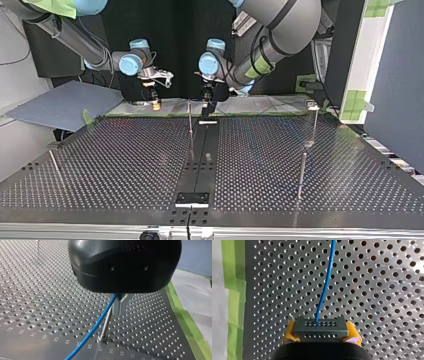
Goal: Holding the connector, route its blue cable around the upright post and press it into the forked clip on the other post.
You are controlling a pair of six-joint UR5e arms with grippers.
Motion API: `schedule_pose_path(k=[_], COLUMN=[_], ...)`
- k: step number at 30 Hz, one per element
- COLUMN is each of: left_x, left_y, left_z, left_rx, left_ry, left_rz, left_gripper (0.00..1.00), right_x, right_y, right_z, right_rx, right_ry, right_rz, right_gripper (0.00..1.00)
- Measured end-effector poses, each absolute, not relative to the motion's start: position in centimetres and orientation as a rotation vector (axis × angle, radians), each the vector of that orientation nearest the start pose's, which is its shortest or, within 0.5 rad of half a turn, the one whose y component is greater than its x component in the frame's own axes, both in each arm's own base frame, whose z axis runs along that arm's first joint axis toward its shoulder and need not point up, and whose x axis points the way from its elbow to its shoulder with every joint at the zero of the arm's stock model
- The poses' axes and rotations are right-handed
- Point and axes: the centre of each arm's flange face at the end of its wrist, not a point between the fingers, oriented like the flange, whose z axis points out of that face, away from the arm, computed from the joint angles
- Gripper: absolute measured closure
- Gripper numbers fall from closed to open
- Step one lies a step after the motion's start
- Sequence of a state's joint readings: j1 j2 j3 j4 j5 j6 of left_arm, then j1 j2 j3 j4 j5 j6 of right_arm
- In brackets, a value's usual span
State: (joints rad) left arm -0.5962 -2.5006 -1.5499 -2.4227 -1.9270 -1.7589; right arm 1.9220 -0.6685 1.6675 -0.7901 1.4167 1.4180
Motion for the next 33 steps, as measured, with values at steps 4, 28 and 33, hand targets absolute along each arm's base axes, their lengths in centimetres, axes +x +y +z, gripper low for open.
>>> schedule_pose_path(k=[4, 28, 33], left_x=[49.0, 50.4, 51.0], left_y=[-45.0, -45.1, -45.0], left_z=[-0.6, 0.4, 0.6], left_rx=[0.095, 0.080, 0.072], left_ry=[1.747, 1.741, 1.735], left_rz=[-0.260, -0.257, -0.259], left_gripper=[0.98, 0.98, 0.98], right_x=[35.3, 34.5, 34.3], right_y=[-53.7, -55.5, -55.9], right_z=[-1.9, -1.1, -1.0], right_rx=[1.785, 1.762, 1.758], right_ry=[-0.911, -0.916, -0.918], right_rz=[1.356, 1.355, 1.353], right_gripper=[1.00, 1.00, 1.00])
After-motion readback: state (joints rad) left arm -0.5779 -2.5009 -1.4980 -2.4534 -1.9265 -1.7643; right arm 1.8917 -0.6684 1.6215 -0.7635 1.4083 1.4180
